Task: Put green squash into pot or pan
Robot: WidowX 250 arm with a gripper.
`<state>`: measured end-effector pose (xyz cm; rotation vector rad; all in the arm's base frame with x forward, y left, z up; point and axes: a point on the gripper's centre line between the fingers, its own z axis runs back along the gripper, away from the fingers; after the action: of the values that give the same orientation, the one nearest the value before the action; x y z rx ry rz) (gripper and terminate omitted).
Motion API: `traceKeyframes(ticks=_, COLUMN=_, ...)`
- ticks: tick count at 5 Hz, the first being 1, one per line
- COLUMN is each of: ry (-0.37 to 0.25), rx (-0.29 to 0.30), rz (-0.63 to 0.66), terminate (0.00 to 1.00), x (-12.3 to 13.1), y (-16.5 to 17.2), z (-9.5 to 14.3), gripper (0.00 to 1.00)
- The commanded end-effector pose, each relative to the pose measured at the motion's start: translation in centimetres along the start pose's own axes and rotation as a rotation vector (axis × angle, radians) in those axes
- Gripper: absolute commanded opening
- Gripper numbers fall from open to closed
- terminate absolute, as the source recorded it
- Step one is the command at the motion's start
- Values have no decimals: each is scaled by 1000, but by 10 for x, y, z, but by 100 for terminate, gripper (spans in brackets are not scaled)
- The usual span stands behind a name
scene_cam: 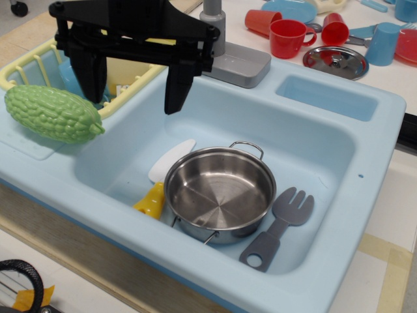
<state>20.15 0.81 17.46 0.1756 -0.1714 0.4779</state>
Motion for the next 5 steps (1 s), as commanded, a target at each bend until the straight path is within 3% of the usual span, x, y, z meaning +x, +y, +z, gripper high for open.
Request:
traceKeyframes(ticks=1, ry=0, rx=0, rz=0, terminate=0, x=0, y=0, z=0, gripper=100)
traceKeyframes(ticks=2, ry=-40, rx=25, rz=184, terminate=0, x=5, y=7, z=8, gripper=100)
traceKeyframes(ticks=3, ry=-41, rx=15, rz=354, terminate=0, x=8, y=15, z=13, gripper=100)
traceKeyframes(ticks=5, ry=5, rx=84, rz=789, terminate=0, x=19, y=32, z=13, gripper=100)
